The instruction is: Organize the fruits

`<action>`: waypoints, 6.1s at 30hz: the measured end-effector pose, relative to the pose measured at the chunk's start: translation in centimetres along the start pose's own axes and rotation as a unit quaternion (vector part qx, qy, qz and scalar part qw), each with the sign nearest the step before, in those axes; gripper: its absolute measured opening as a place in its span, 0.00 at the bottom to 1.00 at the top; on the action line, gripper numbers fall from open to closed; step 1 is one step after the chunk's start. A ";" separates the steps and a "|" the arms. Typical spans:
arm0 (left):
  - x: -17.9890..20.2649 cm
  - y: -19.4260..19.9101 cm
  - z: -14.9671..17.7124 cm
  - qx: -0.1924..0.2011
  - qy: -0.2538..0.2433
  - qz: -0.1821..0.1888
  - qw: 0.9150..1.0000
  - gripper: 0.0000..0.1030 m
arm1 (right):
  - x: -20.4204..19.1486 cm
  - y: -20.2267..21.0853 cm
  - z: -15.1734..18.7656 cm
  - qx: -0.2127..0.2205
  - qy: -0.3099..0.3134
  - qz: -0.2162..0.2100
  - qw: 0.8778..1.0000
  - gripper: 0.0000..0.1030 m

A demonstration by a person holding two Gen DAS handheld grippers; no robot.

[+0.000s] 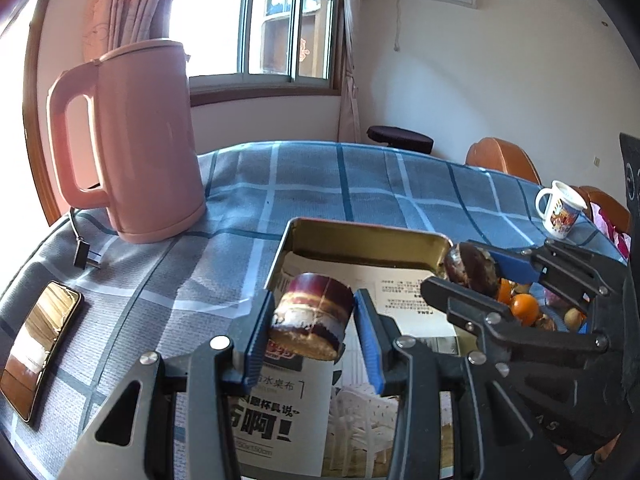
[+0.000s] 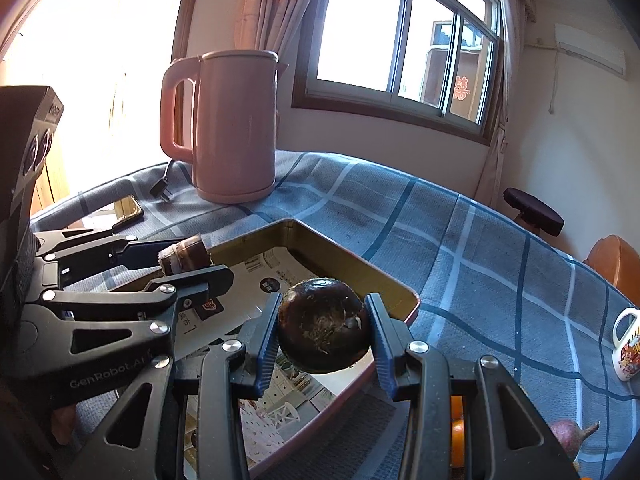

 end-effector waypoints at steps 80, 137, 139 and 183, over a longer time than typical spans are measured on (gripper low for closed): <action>19.9 -4.0 2.8 -0.101 -0.125 0.120 0.980 0.64 | 19.6 10.0 15.3 -0.117 -0.220 0.109 0.962 0.51; 19.0 -1.0 1.6 -0.027 -0.094 0.163 0.982 0.36 | 17.9 13.6 12.7 -0.015 -0.167 0.147 0.975 0.48; 19.0 -0.7 1.5 -0.020 -0.095 0.160 0.982 0.36 | 17.9 13.9 12.6 -0.007 -0.165 0.148 0.975 0.48; 18.5 3.9 1.0 0.091 -0.107 0.142 0.980 0.36 | 16.8 17.6 11.5 0.089 -0.143 0.173 0.970 0.48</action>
Point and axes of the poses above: each gripper's, at about its wrist camera, not at the fingertips, and y roughly against the way its jaws point, x to its right, z to its underside, the point moved 6 cm from there along -y, roughly the way its jaws point, and after that the axes turned 2 degrees about y, right-handed, at the moved point
